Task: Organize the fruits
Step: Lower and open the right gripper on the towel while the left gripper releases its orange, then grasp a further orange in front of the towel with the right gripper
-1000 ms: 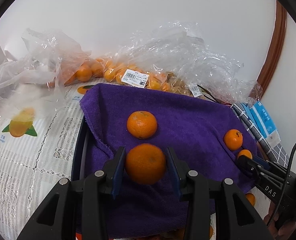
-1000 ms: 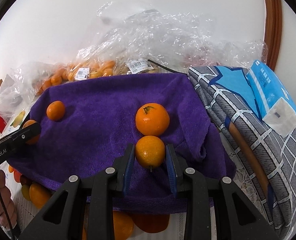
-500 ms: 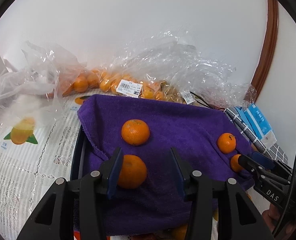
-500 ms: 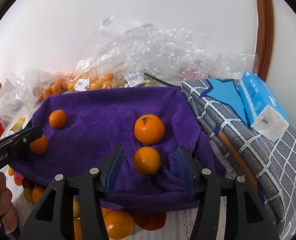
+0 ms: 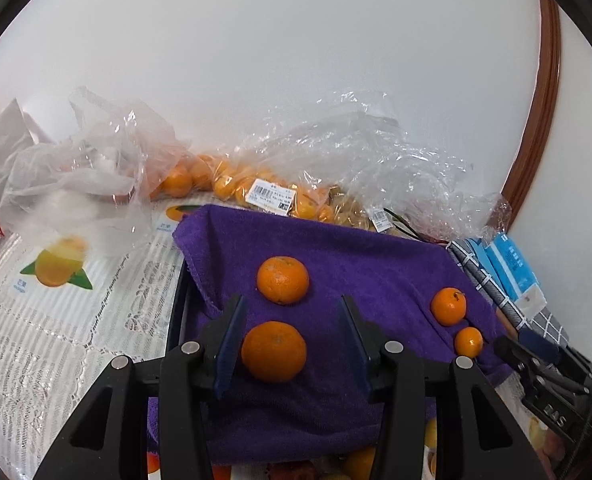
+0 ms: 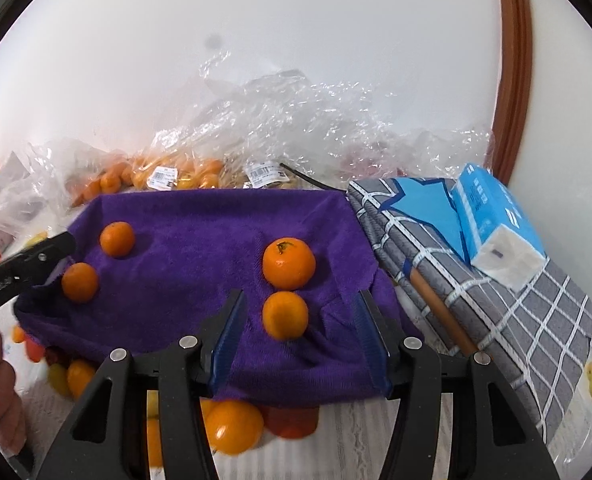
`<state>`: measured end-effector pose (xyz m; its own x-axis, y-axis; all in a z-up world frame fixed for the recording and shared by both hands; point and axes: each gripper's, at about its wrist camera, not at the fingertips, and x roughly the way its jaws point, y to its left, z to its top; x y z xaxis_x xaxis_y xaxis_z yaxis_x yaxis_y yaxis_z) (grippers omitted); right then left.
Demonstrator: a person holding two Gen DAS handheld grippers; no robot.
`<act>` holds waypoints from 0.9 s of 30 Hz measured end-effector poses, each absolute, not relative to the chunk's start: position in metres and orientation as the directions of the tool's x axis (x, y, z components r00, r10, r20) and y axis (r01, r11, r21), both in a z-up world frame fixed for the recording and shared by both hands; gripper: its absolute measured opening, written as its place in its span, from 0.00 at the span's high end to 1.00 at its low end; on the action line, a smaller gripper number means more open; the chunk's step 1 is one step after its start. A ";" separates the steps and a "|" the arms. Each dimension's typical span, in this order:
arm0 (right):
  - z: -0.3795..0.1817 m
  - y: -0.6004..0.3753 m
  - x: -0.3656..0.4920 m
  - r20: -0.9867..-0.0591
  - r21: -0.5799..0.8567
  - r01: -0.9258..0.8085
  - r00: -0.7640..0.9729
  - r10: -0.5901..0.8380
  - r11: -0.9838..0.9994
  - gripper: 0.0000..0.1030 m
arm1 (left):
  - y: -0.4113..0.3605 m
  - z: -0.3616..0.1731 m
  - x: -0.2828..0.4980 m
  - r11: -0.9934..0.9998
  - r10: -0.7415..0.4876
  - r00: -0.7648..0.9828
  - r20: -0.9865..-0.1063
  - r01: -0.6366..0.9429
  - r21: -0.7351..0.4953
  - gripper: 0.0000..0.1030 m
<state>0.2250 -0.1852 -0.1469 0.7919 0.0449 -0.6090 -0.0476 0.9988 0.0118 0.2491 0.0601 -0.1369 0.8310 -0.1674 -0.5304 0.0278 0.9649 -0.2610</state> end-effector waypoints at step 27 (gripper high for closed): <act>-0.174 -0.198 0.192 -0.687 0.141 -0.057 0.713 0.139 0.988 0.66 | 0.056 -0.152 0.167 0.948 -0.298 0.737 -0.607 0.154 -0.278 0.55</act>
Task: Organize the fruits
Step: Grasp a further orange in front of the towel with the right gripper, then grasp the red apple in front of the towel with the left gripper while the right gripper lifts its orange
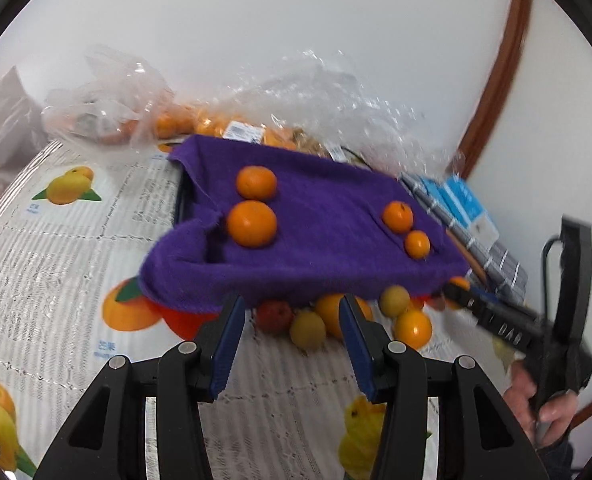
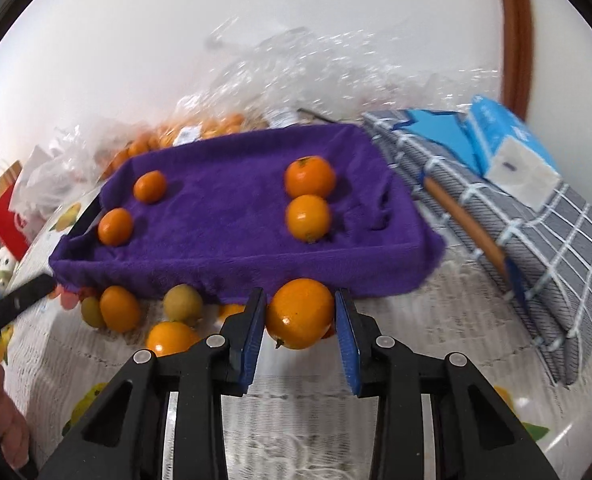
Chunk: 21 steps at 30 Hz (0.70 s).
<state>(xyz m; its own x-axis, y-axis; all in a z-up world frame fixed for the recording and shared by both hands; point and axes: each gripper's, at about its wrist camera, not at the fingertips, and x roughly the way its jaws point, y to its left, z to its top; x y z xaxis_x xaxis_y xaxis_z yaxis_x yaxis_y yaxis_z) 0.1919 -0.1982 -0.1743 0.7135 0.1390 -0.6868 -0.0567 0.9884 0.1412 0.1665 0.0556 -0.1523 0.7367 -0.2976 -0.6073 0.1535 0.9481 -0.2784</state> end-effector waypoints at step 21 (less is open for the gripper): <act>-0.173 -0.195 0.191 -0.683 0.135 -0.062 0.717 0.138 0.989 0.66 | 0.059 -0.166 0.180 0.961 -0.244 0.695 -0.676 0.082 -0.263 0.72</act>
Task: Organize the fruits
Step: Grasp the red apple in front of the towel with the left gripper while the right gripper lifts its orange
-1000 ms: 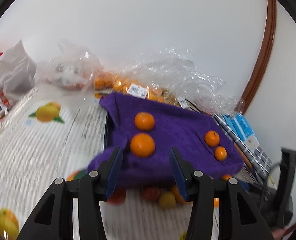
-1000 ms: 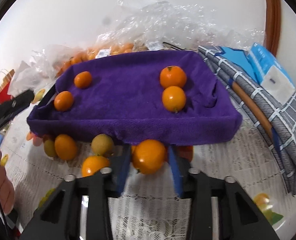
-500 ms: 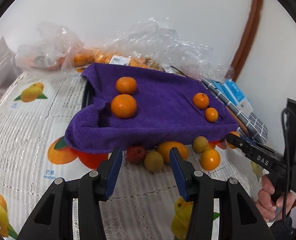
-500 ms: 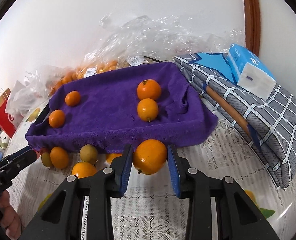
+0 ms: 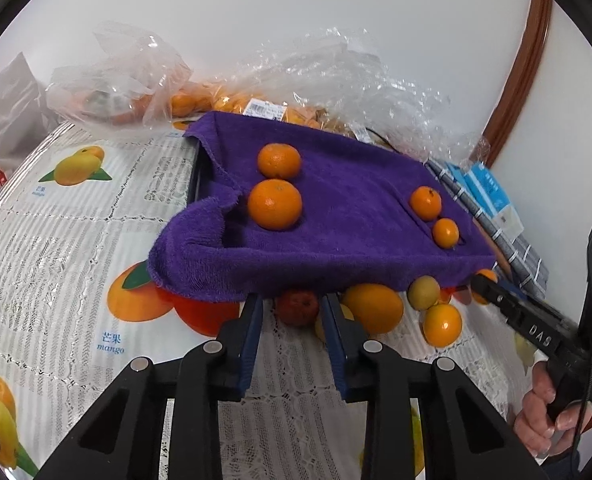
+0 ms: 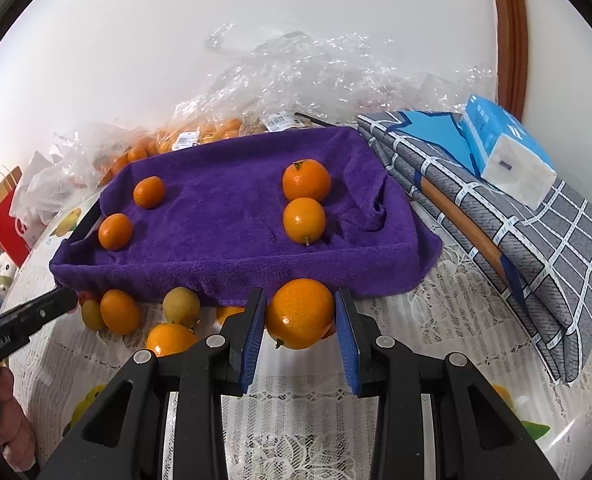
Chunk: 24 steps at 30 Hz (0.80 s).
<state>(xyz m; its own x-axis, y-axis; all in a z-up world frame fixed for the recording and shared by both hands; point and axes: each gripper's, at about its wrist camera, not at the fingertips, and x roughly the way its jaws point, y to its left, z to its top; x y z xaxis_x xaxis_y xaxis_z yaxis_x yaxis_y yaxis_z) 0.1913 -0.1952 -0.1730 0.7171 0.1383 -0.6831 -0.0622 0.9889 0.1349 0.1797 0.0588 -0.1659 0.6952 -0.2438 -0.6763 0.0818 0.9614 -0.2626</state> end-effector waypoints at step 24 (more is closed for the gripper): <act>-0.172 -0.195 0.192 -0.674 0.145 -0.062 0.724 0.145 0.987 0.66 | 0.048 -0.169 0.191 0.965 -0.244 0.674 -0.697 0.094 -0.246 0.77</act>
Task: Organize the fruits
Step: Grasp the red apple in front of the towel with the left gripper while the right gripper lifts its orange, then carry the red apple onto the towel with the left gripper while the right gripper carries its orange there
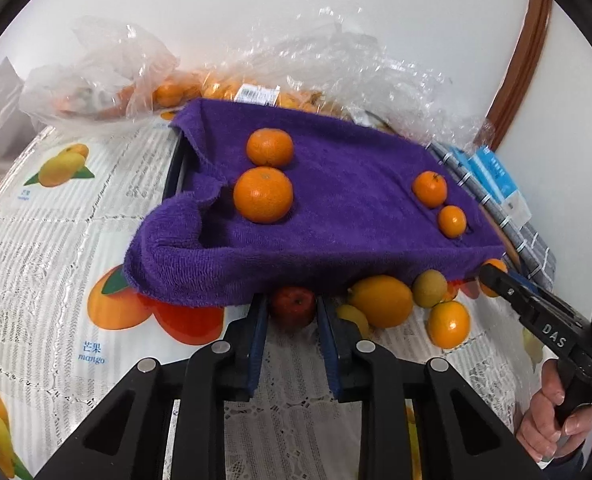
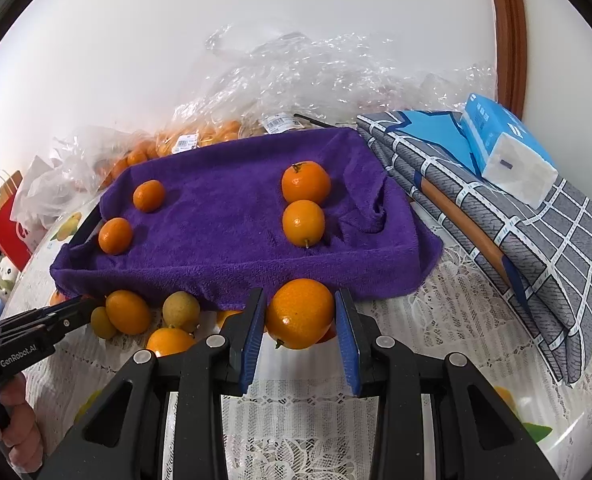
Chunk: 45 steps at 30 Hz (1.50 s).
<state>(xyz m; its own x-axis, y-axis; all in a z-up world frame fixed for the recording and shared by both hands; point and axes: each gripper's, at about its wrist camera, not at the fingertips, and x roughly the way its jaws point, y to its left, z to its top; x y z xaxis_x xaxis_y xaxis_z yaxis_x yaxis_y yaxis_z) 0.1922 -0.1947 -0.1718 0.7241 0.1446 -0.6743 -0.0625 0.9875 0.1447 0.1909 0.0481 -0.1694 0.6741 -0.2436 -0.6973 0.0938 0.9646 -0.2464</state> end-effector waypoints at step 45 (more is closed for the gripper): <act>-0.164 -0.222 0.249 -0.647 0.147 -0.023 0.754 0.113 0.989 0.66 | 0.061 -0.139 0.224 0.939 -0.292 0.773 -0.563 0.120 -0.323 0.77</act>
